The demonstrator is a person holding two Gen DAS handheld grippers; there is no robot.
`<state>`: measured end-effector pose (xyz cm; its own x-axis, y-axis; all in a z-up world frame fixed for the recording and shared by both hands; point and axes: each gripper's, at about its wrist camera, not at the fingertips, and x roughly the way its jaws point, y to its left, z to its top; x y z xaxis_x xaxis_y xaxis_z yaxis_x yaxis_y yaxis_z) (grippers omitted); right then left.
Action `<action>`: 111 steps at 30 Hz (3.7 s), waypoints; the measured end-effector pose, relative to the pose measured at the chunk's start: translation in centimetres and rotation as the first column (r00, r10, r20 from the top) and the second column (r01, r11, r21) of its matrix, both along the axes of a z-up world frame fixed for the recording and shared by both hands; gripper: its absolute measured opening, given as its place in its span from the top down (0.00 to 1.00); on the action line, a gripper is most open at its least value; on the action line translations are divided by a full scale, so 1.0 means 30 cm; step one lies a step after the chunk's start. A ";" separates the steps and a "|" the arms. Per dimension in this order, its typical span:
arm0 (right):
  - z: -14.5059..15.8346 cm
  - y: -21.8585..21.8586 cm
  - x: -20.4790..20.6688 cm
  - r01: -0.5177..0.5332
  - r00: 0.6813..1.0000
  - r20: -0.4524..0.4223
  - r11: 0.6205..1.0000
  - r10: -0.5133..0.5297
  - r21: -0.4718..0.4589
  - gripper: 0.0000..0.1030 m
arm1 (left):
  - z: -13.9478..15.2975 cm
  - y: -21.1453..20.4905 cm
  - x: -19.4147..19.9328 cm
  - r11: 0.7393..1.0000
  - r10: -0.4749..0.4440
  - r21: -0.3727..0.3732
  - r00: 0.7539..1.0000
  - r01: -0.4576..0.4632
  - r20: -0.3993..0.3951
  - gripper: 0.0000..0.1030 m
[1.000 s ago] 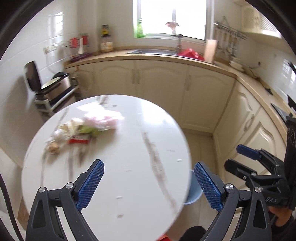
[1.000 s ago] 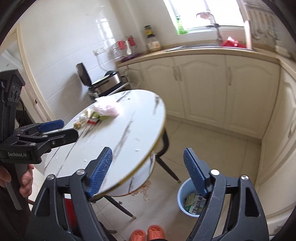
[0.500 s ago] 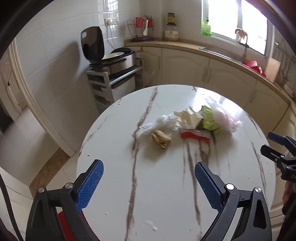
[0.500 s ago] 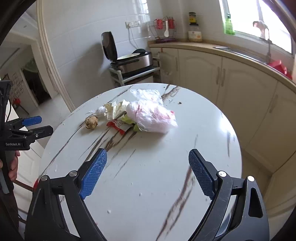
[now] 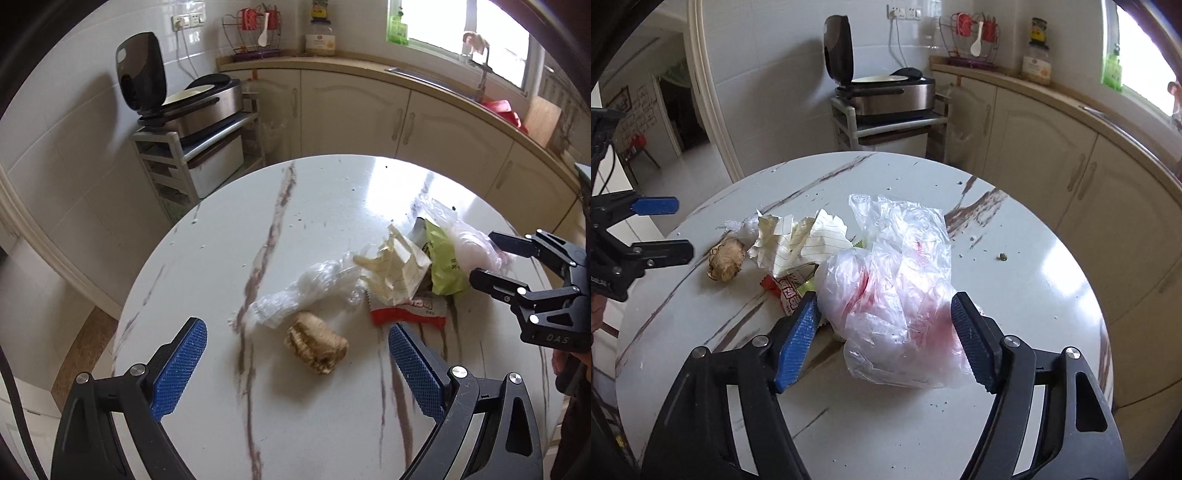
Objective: Collect trash
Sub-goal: 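Grasp the crumpled white paper with the left tool while the right tool grasps the pink plastic bag, then lift paper and plastic bag and carry them over the blue bin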
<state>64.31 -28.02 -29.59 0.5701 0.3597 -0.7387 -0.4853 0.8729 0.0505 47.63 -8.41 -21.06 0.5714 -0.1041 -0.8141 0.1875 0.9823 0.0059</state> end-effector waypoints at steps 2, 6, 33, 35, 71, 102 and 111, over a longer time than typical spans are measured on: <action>0.014 -0.010 -0.015 -0.015 1.000 0.006 1.000 0.015 0.002 0.48 | -0.008 -0.054 0.053 0.999 -0.032 0.019 0.999 0.032 -0.011 0.06; 0.035 -0.045 -0.023 -0.025 1.000 0.004 0.999 0.024 0.048 0.64 | -0.026 -0.150 0.151 0.998 -0.048 0.050 0.998 0.049 -0.037 0.06; -0.038 -0.073 0.008 -0.031 0.998 -0.060 0.999 0.031 0.007 0.13 | -0.041 -0.179 0.271 0.989 -0.125 -0.090 0.985 0.115 -0.116 0.70; -0.039 -0.077 0.009 -0.020 0.997 -0.071 0.999 0.022 0.033 0.14 | -0.029 -0.166 0.258 0.987 -0.134 -0.101 0.984 0.122 -0.120 0.70; 0.130 -0.311 -0.625 0.111 0.993 -0.040 0.986 -0.107 0.126 0.61 | 0.123 -0.130 -0.351 0.981 -0.137 -0.146 0.988 0.126 -0.068 0.70; 0.134 -0.583 -0.765 0.278 0.958 -0.006 0.919 -0.288 0.278 0.61 | 0.176 -0.446 -0.384 0.964 -0.246 -0.119 0.968 0.239 -0.042 0.71; 0.126 -0.903 -0.914 0.509 0.849 0.056 0.841 -0.526 0.184 0.60 | 0.124 -0.871 -0.353 0.892 -0.444 -0.125 0.894 0.434 -0.061 0.71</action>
